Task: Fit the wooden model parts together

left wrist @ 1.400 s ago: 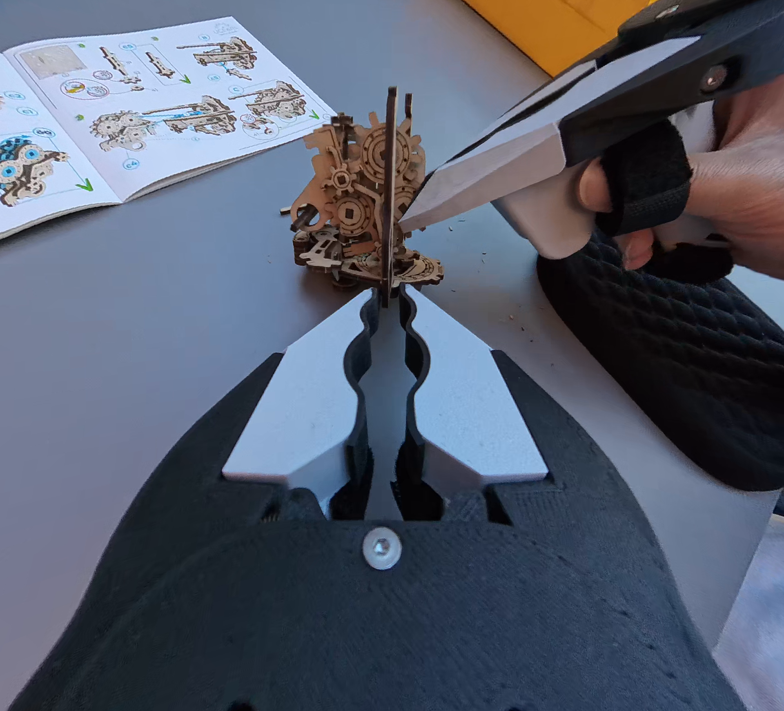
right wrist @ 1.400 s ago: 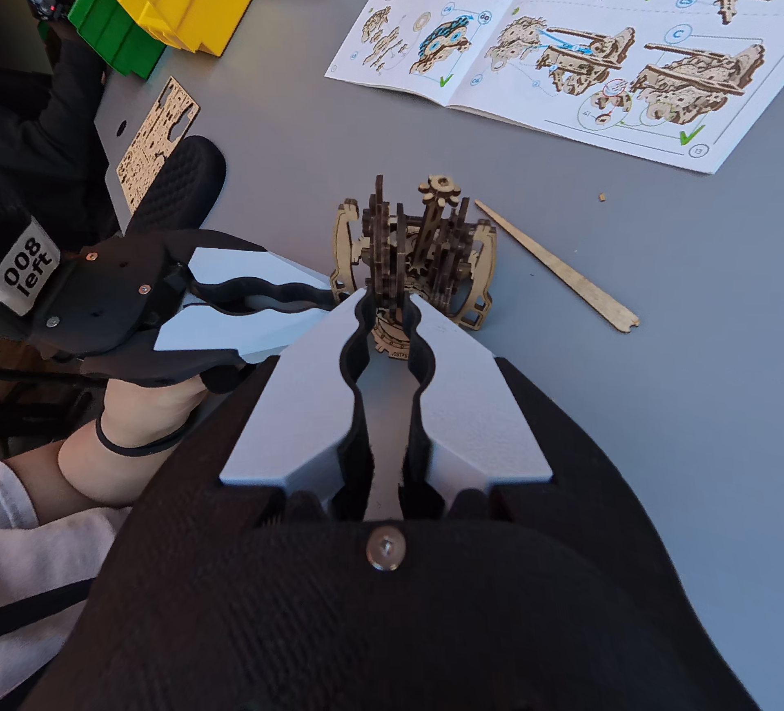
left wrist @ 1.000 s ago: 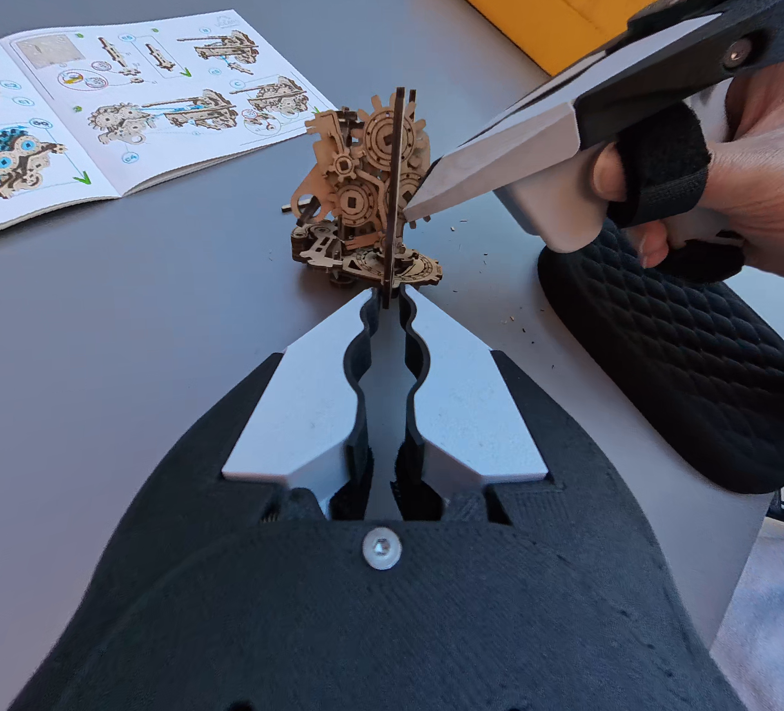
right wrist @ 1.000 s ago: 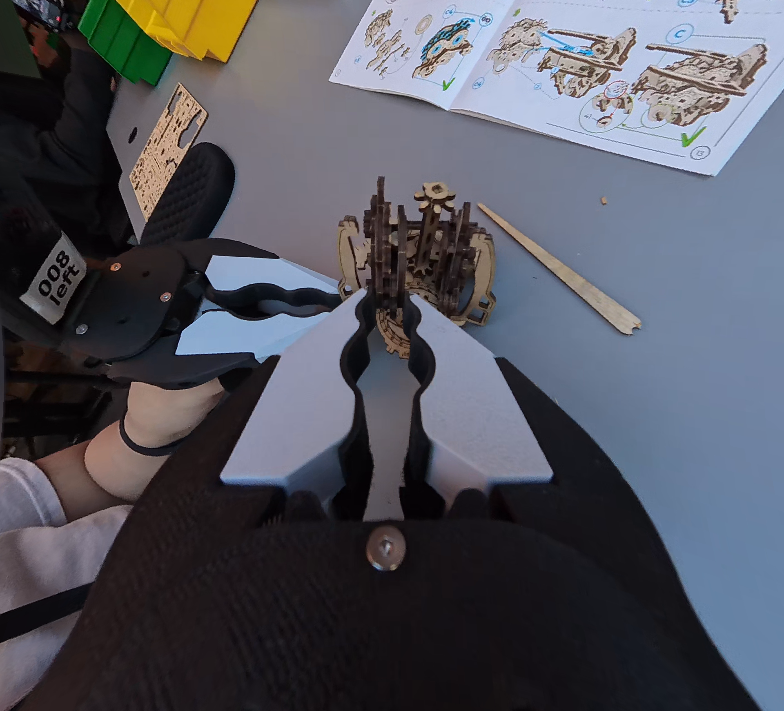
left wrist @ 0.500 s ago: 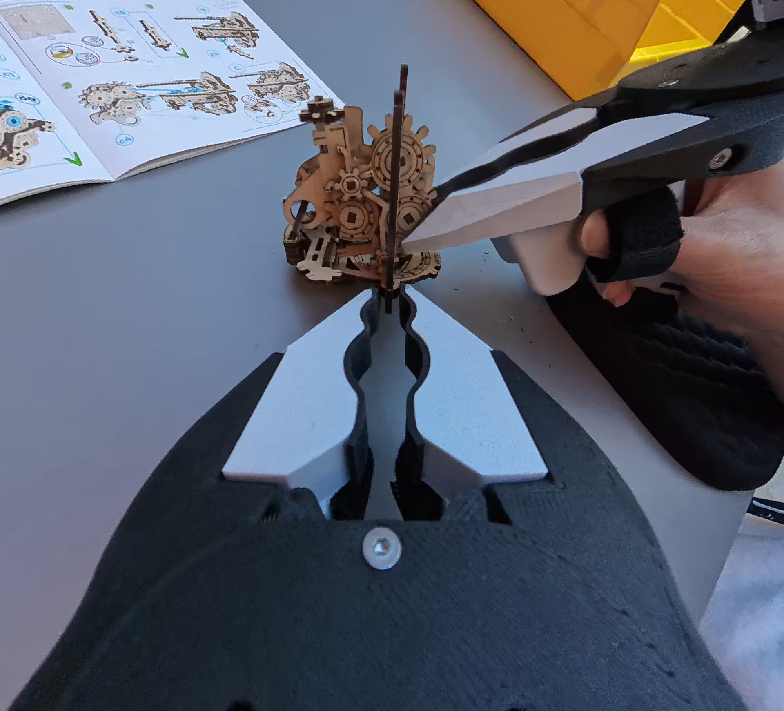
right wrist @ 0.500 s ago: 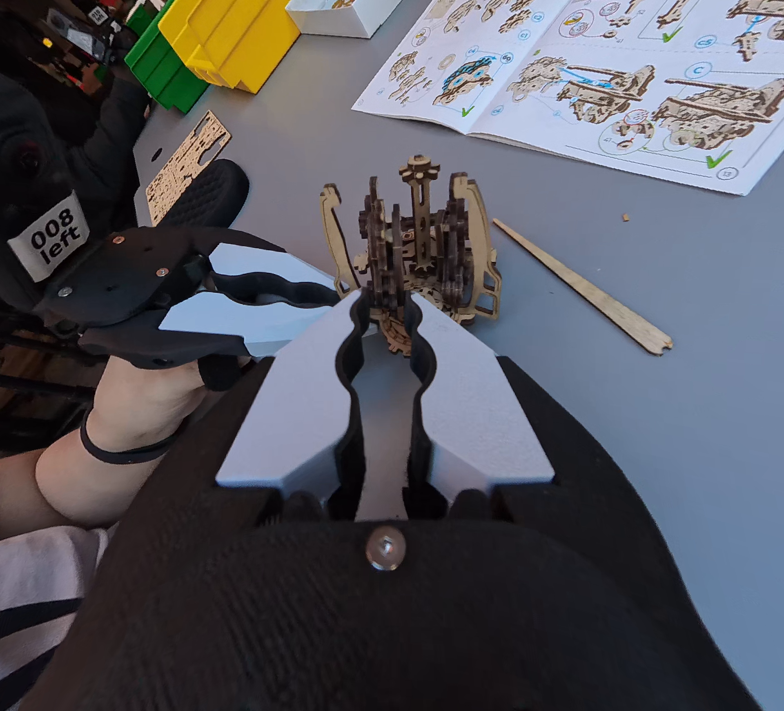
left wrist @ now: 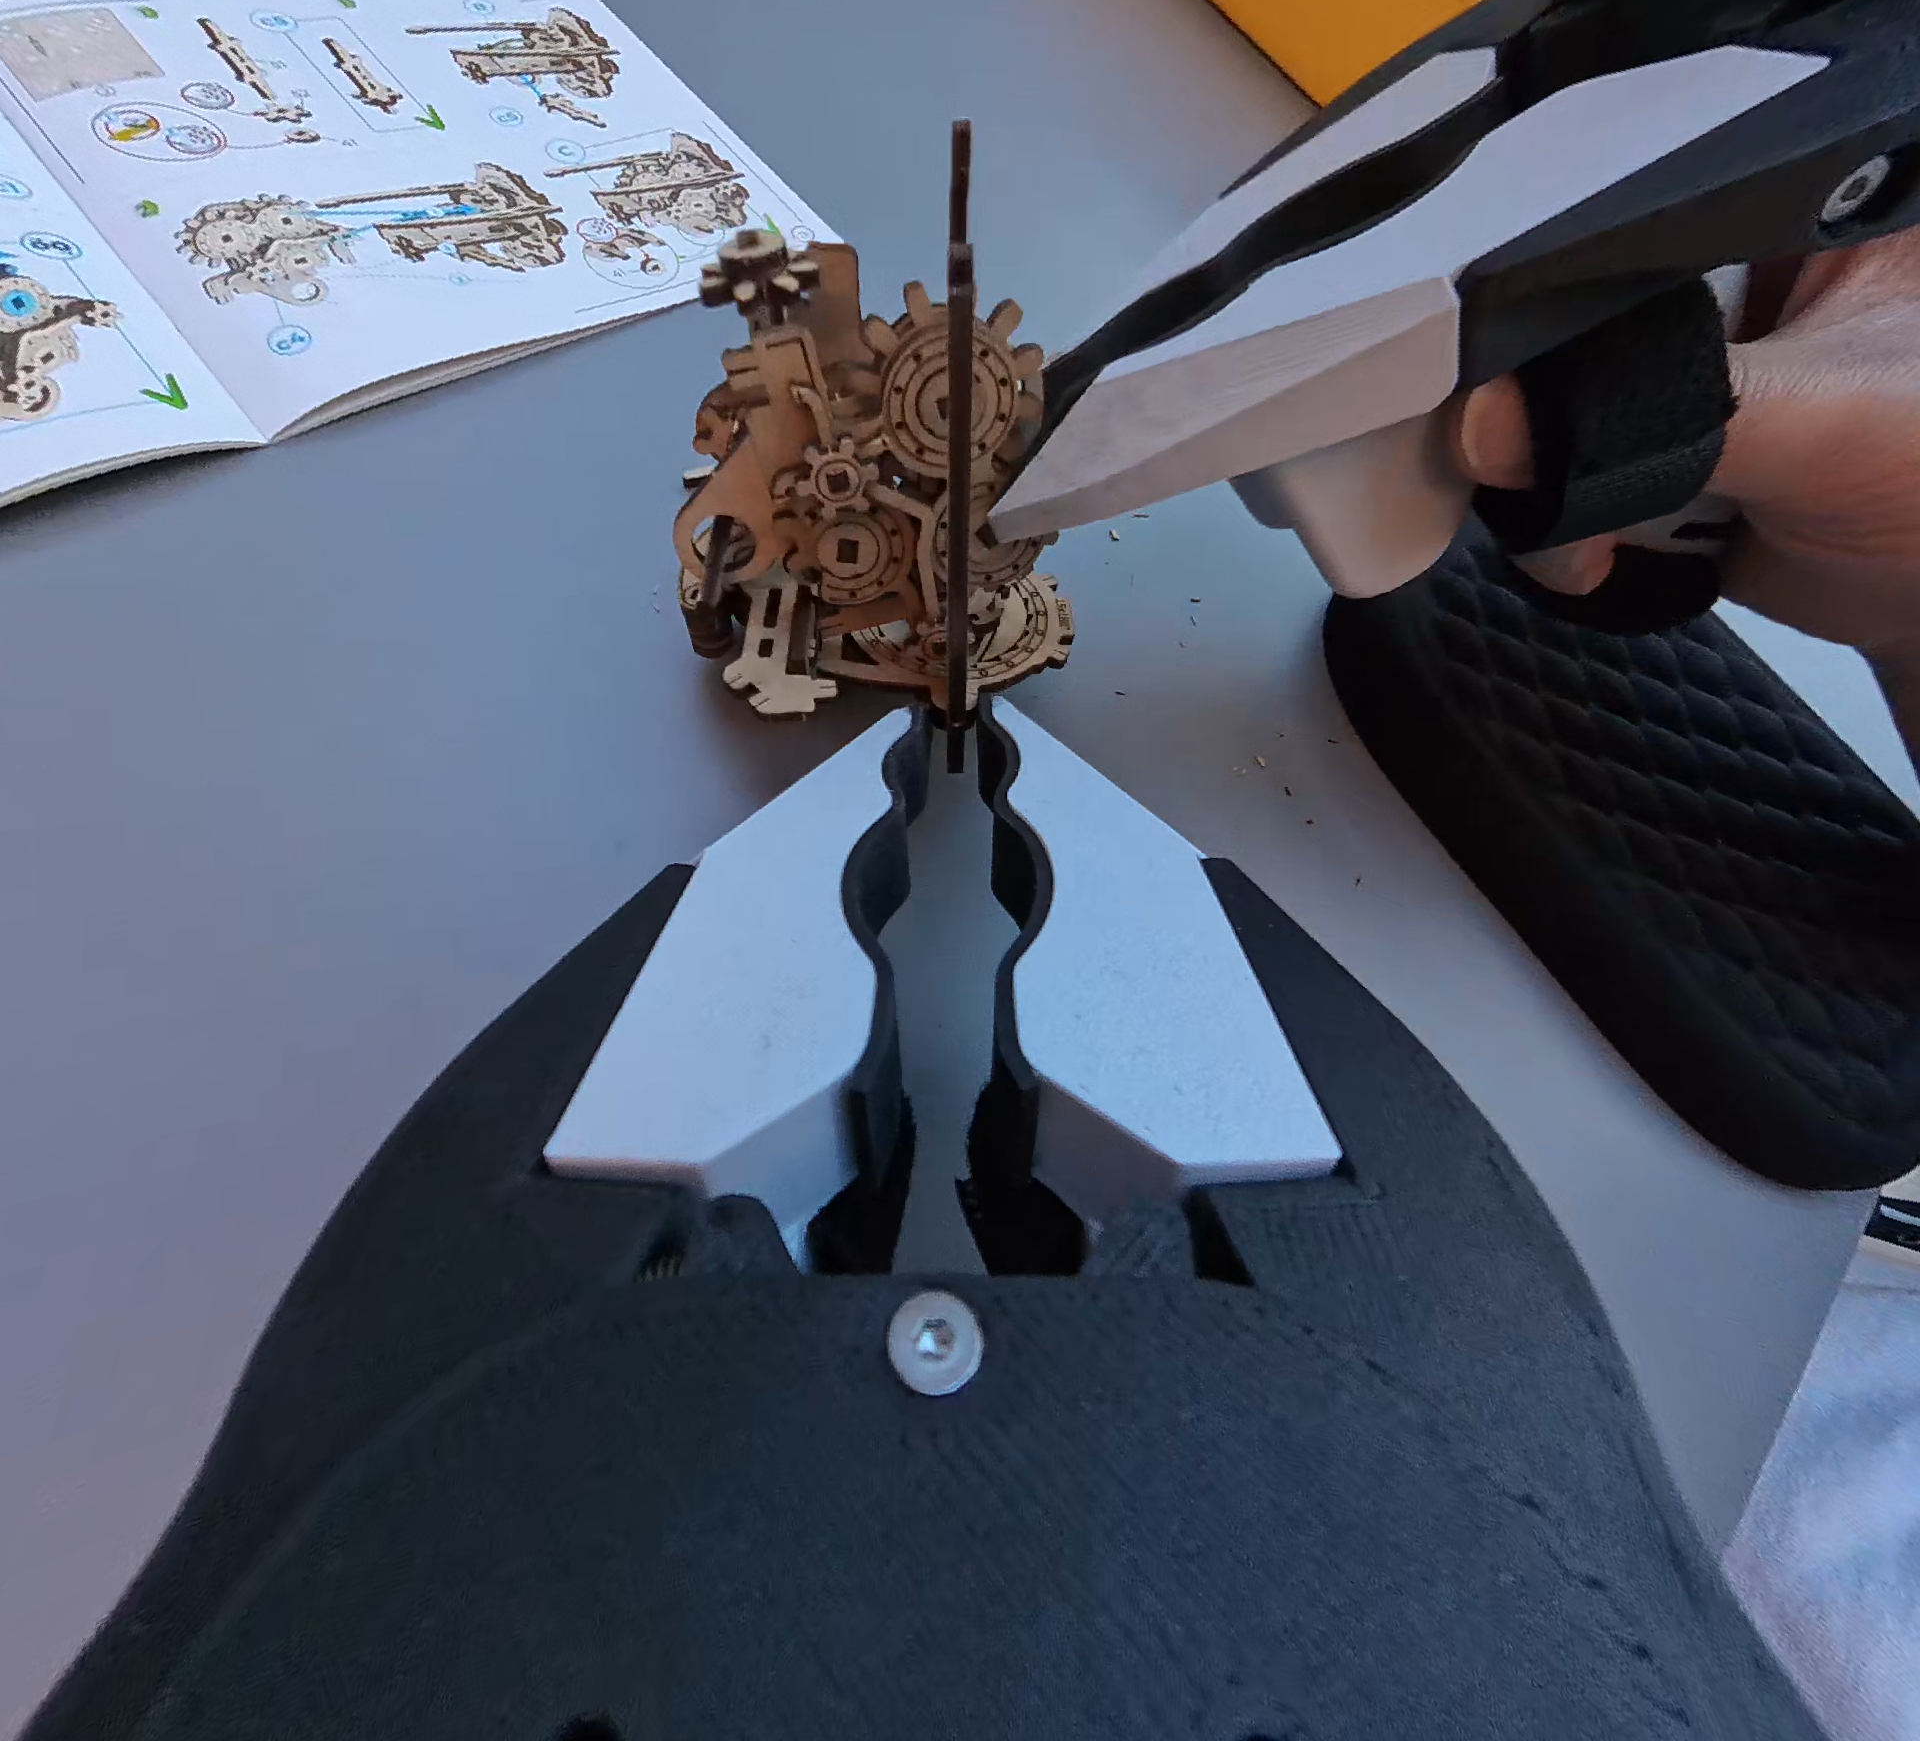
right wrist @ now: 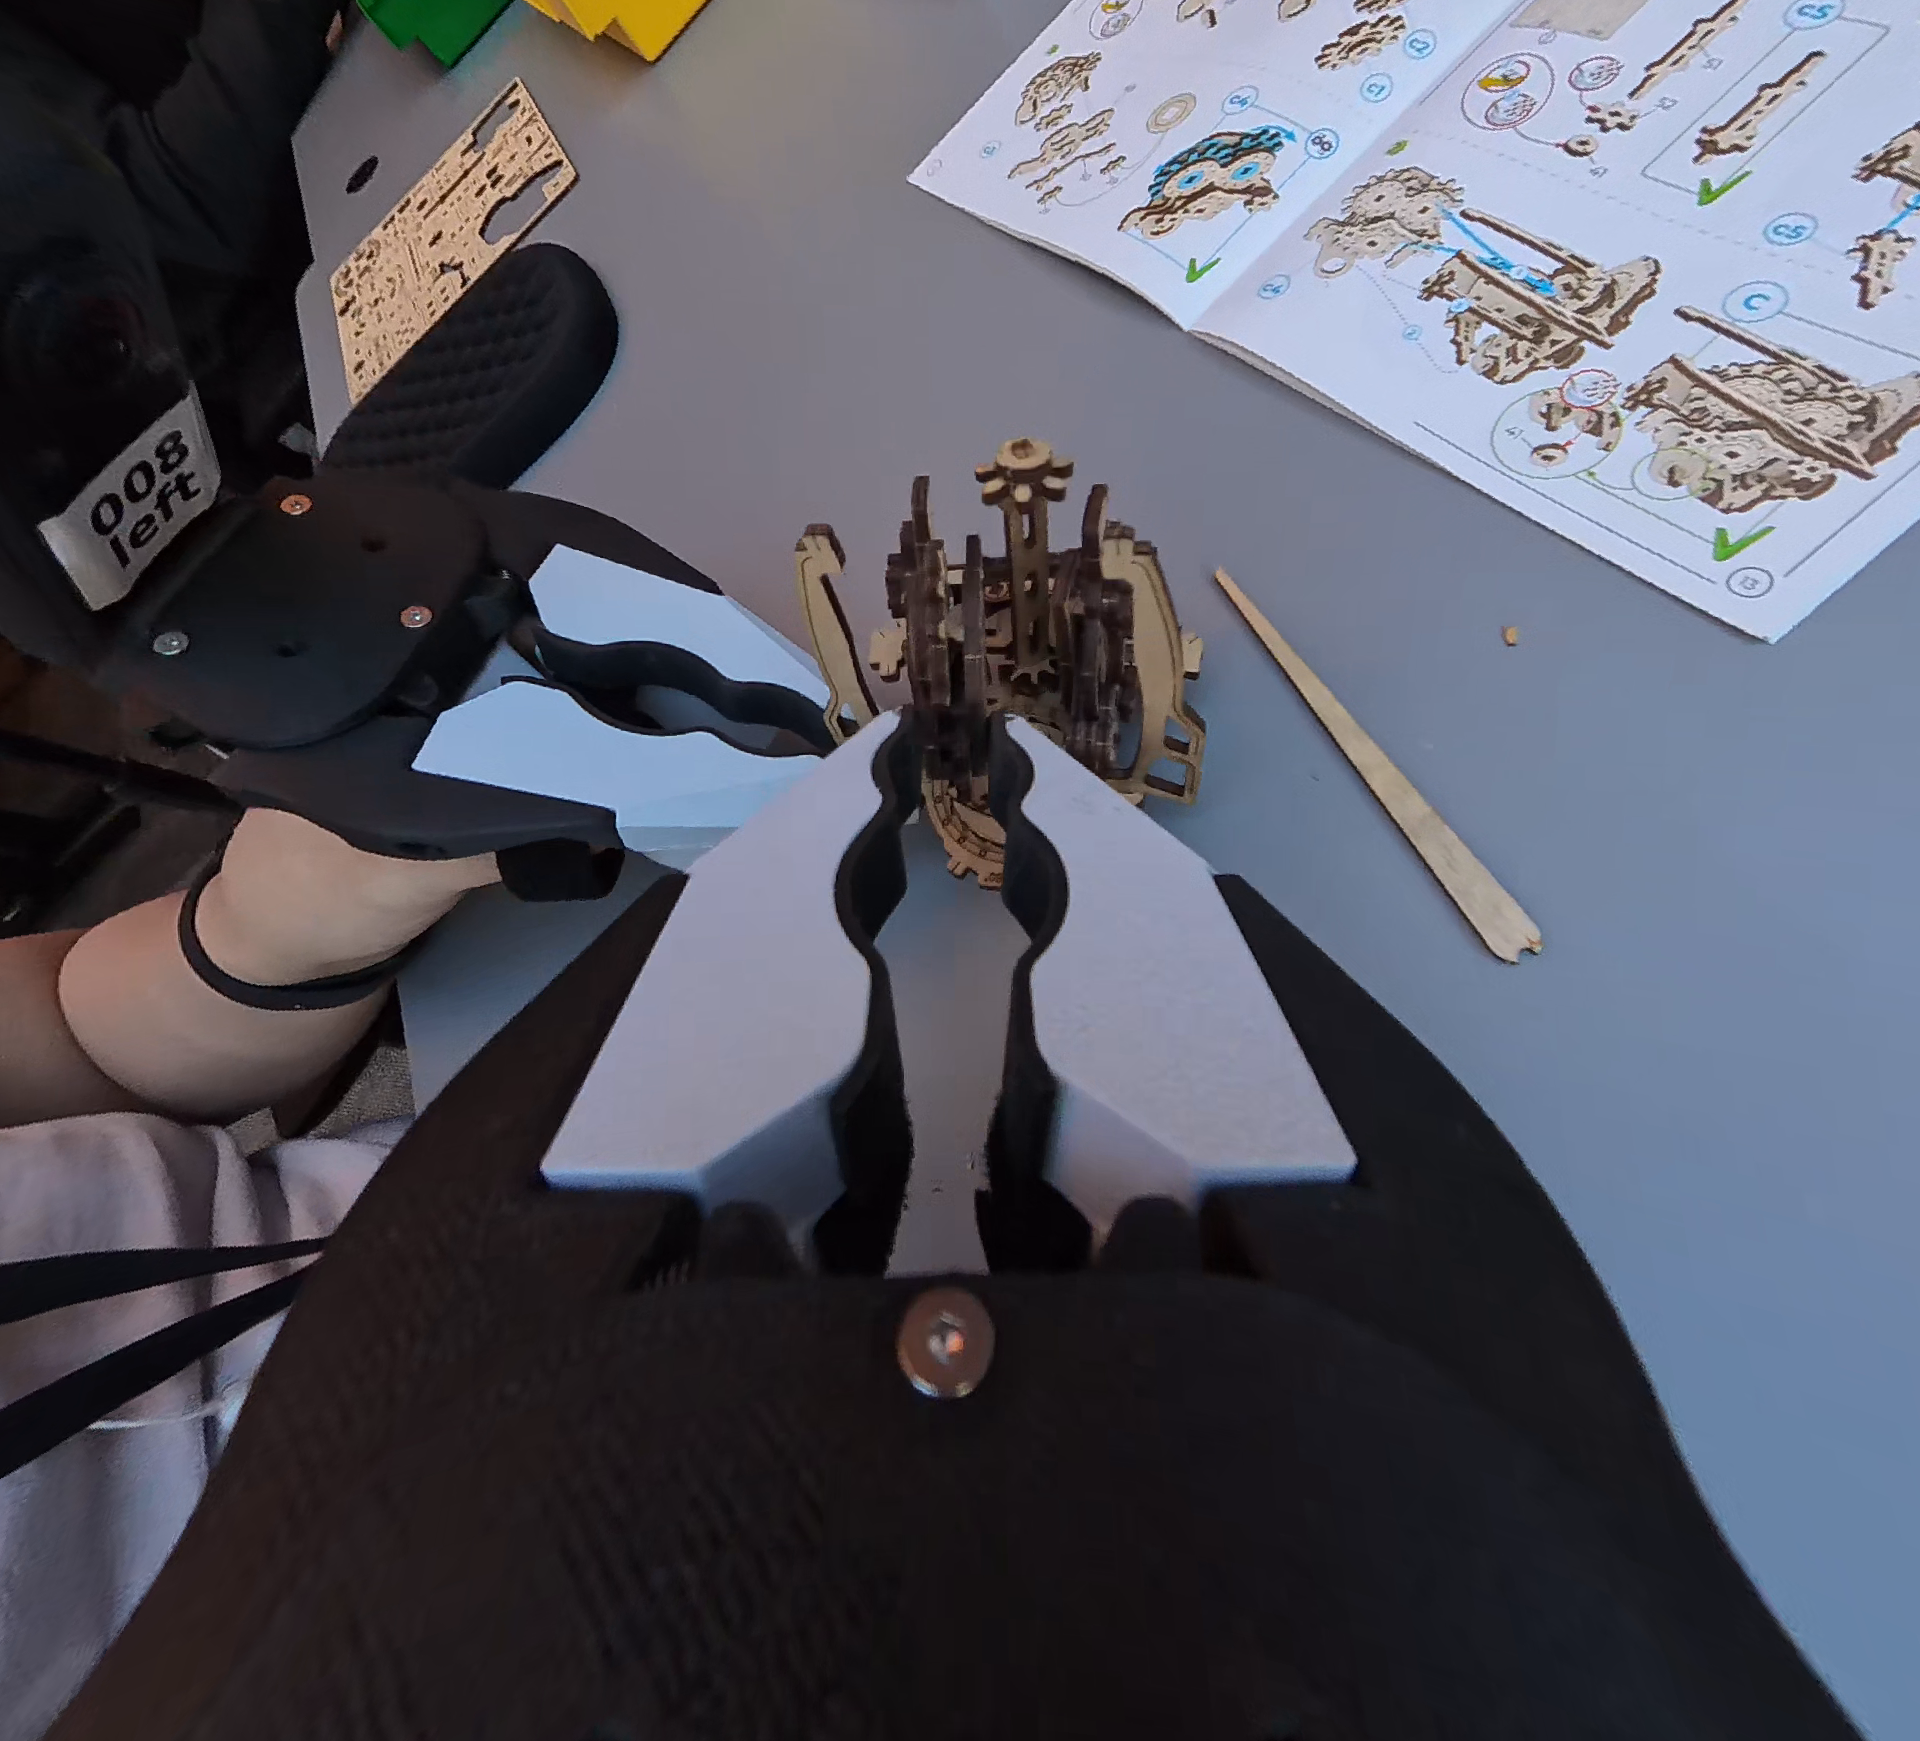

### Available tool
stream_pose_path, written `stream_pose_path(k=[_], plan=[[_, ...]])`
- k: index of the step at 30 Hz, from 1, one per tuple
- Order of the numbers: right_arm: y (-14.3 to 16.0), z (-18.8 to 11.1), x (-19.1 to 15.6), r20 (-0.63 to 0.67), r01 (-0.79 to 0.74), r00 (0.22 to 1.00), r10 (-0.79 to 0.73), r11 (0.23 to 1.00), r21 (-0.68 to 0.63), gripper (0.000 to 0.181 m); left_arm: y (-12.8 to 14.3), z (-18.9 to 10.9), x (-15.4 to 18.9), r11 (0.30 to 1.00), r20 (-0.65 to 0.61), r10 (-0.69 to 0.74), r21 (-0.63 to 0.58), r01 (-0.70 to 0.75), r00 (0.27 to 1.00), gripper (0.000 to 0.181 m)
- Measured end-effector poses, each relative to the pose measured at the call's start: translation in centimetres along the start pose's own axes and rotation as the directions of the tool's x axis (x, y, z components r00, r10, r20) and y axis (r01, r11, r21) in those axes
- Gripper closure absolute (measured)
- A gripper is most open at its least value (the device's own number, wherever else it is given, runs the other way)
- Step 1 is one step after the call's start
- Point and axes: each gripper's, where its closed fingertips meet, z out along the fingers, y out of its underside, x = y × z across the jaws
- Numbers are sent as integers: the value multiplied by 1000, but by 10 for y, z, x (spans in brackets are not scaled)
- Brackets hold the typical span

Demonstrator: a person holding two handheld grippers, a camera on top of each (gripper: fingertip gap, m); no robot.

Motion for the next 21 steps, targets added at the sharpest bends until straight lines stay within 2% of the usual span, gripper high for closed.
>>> stream_pose_path(k=[8, 16, 21], plan=[[-1, -1, 2, 95, -154, 985, 141, 977, 147, 171, 0, 1, -1, 1000, -5, -16, -4, 16, 1000, 174], [-2, 1, 0, 44, -81, 996, 75, 985, 153, 171, 1, 1, -2, 1000, -2, -15, -13, 15, 1000, 174], [-2, 1, 0, 51, -105, 994, 98, 982, 155, 171, 1, 1, -2, 1000, 2, -14, -9, 14, 1000, 174]])
